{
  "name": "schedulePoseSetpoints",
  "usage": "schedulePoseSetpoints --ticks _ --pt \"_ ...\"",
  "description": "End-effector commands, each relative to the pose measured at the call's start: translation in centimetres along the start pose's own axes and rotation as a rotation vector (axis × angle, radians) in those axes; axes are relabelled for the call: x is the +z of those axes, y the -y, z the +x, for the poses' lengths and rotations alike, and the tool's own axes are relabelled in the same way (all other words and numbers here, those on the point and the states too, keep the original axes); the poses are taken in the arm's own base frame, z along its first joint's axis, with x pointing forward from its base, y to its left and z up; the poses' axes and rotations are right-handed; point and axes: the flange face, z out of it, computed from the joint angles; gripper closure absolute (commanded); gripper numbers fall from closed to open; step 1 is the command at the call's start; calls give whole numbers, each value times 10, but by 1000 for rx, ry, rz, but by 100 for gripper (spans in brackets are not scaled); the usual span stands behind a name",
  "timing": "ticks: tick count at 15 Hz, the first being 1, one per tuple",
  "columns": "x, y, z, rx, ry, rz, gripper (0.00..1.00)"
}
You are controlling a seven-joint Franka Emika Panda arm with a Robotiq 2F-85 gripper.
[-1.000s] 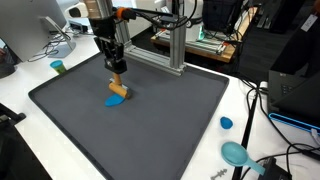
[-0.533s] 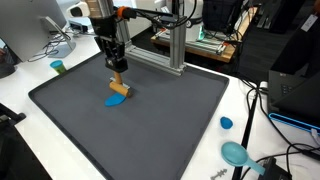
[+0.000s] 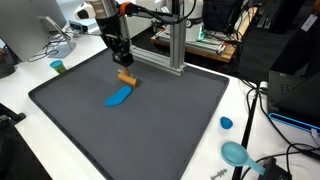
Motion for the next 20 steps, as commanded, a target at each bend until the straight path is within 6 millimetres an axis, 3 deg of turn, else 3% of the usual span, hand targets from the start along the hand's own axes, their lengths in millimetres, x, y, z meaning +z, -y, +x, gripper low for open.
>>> schedulePoseSetpoints --ticks 1,5,9,14,18,20 --pt "-7 -7 -8 59 -43 52 78" --pt "-52 -5 -13 106 -230 117 78" --pt "-91 12 -26 -138 -247 12 78" --pt "-108 32 -23 -390 -143 -23 78" --pt "-117 33 -2 -588 -65 -45 78" --pt "-120 29 12 -565 -30 -59 78"
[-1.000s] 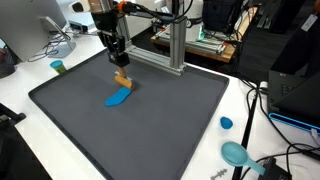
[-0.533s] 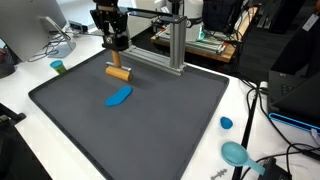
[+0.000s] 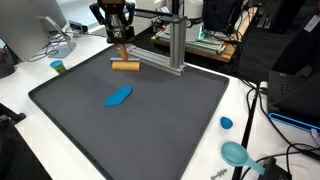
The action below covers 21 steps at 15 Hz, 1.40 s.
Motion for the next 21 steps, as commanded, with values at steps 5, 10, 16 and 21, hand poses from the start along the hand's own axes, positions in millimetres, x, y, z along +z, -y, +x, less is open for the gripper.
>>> schedulePoseSetpoints --ticks 5,10,16,21 --pt "0 -16 17 -12 37 0 78" --pt "-9 -15 22 -271 -47 -90 78" --pt "-19 -41 16 -575 -137 -75 78" --pt "-3 -53 12 -831 -188 7 78"
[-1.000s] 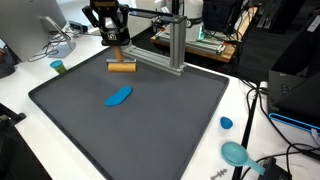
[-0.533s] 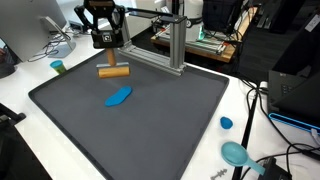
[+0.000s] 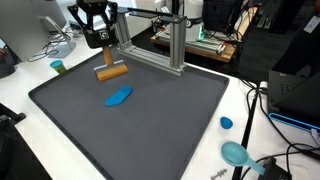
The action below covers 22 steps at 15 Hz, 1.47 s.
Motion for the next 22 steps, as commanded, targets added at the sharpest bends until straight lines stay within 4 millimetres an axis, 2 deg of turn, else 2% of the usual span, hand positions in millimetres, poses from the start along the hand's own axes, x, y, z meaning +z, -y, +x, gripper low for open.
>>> schedulePoseSetpoints --ticks 1,3,4,7,8,15,22 --pt "4 -5 -6 -182 -71 46 78" --pt "10 -9 -9 -267 -82 96 78" --pt "14 1 -7 -196 -44 68 53" --pt "19 -4 -9 -247 -50 95 53" --pt "19 -5 -9 -251 -51 94 78" --pt "62 -10 -13 -292 -4 134 78" --pt "76 -20 -10 -304 16 108 78"
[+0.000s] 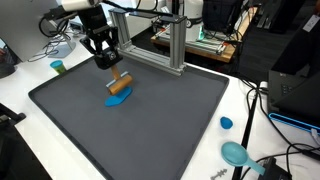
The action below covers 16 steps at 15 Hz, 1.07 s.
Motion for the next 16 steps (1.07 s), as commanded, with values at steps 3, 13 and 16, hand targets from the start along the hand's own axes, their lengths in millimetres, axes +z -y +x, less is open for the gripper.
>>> schedulePoseSetpoints --ticks 3,13,16 --pt "0 -12 2 -31 22 21 78" --pt "2 -32 9 -50 32 38 78" --pt "8 -37 8 -49 37 48 78"
